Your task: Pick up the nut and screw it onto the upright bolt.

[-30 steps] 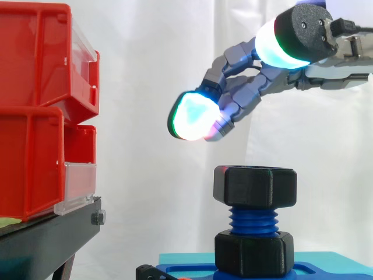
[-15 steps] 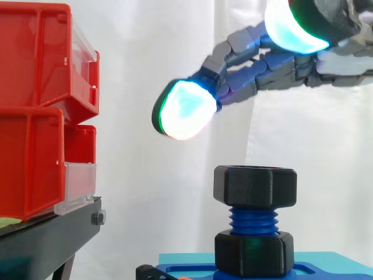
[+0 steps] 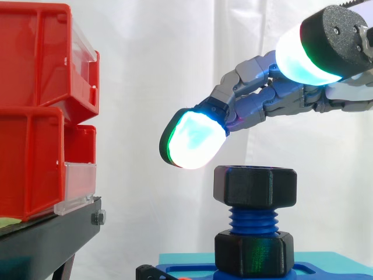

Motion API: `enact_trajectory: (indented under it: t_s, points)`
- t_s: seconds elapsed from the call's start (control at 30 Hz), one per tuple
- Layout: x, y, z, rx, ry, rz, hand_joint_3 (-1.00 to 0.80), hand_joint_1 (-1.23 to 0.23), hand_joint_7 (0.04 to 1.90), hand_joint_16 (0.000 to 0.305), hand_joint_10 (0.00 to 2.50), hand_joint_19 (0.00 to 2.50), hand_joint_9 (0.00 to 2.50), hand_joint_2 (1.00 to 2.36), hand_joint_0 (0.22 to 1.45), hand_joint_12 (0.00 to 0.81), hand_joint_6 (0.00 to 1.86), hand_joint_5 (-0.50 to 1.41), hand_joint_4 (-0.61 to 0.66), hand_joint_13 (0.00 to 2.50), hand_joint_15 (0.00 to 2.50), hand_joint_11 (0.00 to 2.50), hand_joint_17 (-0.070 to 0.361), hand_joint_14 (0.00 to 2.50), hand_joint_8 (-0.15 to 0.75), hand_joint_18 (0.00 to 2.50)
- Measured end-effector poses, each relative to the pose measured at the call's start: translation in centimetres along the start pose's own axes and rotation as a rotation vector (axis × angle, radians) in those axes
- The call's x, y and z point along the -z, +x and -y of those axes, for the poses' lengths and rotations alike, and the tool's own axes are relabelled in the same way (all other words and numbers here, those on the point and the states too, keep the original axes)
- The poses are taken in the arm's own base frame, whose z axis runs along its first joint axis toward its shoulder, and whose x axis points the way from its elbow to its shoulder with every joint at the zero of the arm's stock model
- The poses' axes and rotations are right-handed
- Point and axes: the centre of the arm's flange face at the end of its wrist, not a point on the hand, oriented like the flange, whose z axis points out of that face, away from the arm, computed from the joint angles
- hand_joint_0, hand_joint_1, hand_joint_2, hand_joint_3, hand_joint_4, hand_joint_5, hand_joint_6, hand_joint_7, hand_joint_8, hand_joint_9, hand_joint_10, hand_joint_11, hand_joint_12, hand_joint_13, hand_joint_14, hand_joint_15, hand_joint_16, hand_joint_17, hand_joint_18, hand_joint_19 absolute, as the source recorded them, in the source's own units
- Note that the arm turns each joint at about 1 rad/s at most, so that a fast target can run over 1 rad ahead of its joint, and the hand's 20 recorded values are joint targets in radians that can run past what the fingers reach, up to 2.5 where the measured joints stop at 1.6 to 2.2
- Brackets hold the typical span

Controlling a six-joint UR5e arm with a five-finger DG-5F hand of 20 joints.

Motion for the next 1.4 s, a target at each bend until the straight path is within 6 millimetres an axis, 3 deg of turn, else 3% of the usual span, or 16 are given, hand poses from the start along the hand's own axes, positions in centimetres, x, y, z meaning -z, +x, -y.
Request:
enact_trajectory:
  t_s: [0.27,0.6,0.83,1.13,1.3,1.4]
  points:
    - [0.1,0.0,0.4,0.002,0.007,-0.005,-0.50,-0.08,0.74,0.041,0.00,0.00,0.30,1.00,0.50,0.342,0.50,-0.15,0.18,0.15,0.00,0.00,0.092,0.00,0.214,0.00]
    - [0.3,0.1,1.6,0.014,0.023,-0.021,-0.50,-0.11,0.99,0.036,0.00,0.00,0.39,1.00,0.51,0.326,0.50,-0.10,0.26,0.22,0.00,0.00,0.080,0.00,0.238,0.00]
    - [0.5,-0.2,3.2,0.017,0.043,-0.024,-0.50,-0.15,1.26,0.032,0.00,0.00,0.52,1.00,0.51,0.312,0.50,-0.05,0.22,0.30,0.00,0.00,0.072,0.00,0.240,0.00]
    - [0.6,-0.5,4.8,0.020,0.046,-0.029,-0.50,-0.18,1.45,0.025,0.00,0.00,0.69,1.00,0.53,0.278,0.50,0.00,0.19,0.42,0.00,0.00,0.057,0.00,0.246,0.00]
    - [0.7,-0.6,5.6,0.023,0.045,-0.030,-0.50,-0.19,1.47,0.023,0.00,0.00,0.81,1.00,0.53,0.266,0.50,0.02,0.18,0.47,0.00,0.00,0.051,0.00,0.249,0.03]
    - [0.7,-0.7,5.9,0.024,0.044,-0.030,-0.50,-0.19,1.36,0.023,0.00,0.00,0.81,1.00,0.53,0.269,0.50,0.00,0.20,0.47,0.00,0.00,0.052,0.00,0.250,0.02]
